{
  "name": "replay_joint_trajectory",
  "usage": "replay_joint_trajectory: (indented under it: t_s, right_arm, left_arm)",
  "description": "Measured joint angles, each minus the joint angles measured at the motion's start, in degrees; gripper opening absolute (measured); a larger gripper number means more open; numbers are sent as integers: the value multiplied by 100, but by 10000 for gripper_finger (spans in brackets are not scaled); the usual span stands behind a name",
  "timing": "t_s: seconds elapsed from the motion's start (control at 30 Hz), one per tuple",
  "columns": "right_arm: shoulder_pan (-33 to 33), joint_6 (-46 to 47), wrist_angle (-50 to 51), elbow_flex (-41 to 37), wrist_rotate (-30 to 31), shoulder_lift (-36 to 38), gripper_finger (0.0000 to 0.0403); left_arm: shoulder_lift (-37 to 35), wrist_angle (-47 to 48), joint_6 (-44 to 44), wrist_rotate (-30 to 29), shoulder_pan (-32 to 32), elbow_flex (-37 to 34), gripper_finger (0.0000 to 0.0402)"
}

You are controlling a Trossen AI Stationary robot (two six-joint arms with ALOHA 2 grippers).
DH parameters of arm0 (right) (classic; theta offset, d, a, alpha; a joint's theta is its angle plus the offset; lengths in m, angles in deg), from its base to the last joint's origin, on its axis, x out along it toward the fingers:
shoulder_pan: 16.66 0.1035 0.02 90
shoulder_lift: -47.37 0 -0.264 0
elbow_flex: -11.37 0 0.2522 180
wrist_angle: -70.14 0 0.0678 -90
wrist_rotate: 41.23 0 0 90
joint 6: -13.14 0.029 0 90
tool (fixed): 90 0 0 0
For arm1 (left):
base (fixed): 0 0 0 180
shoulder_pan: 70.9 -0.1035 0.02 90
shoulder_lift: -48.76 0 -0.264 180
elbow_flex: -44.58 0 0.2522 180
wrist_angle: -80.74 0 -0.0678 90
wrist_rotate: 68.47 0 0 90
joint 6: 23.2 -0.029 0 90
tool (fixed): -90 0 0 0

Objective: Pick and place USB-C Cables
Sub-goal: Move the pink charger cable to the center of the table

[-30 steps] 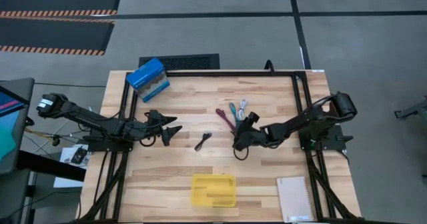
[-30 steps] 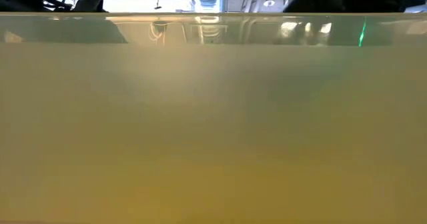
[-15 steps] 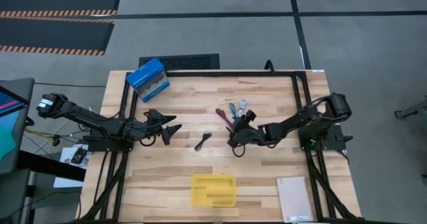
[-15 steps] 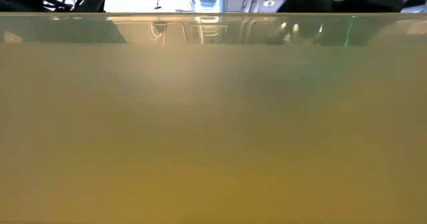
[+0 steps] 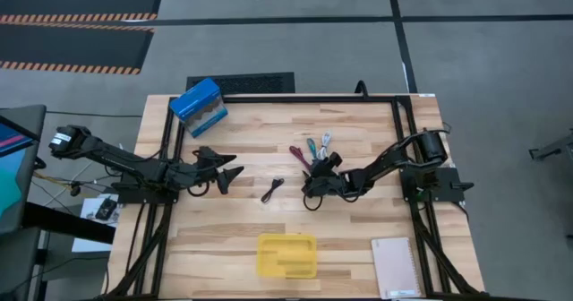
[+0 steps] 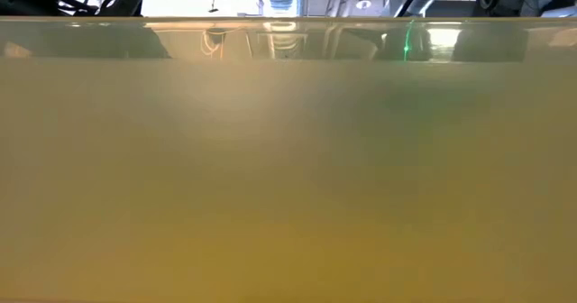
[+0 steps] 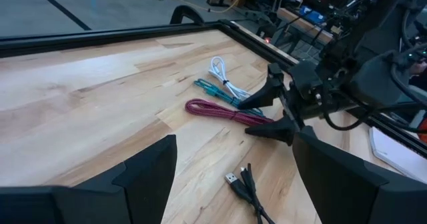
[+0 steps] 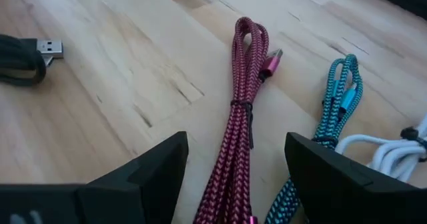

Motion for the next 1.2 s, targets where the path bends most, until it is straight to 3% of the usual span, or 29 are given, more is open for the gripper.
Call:
replay_joint_trajectory:
  t_s: [0.27, 0.87, 1.0, 1.2]
  right_arm:
    - [-9, 67, 23, -9, -117, 71, 256]
    - [-11, 48, -83, 22, -181, 115, 254]
    - [-11, 35, -42, 110, -212, 109, 254]
    - [-7, 3, -60, 168, -316, 109, 254]
  left_arm:
    - [-1, 9, -1, -1, 2, 0, 286]
    - [17, 7, -16, -207, 0, 0, 286]
    - [337, -285, -433, -394, 0, 0, 286]
    - [1505, -1042, -952, -411, 1, 135, 286]
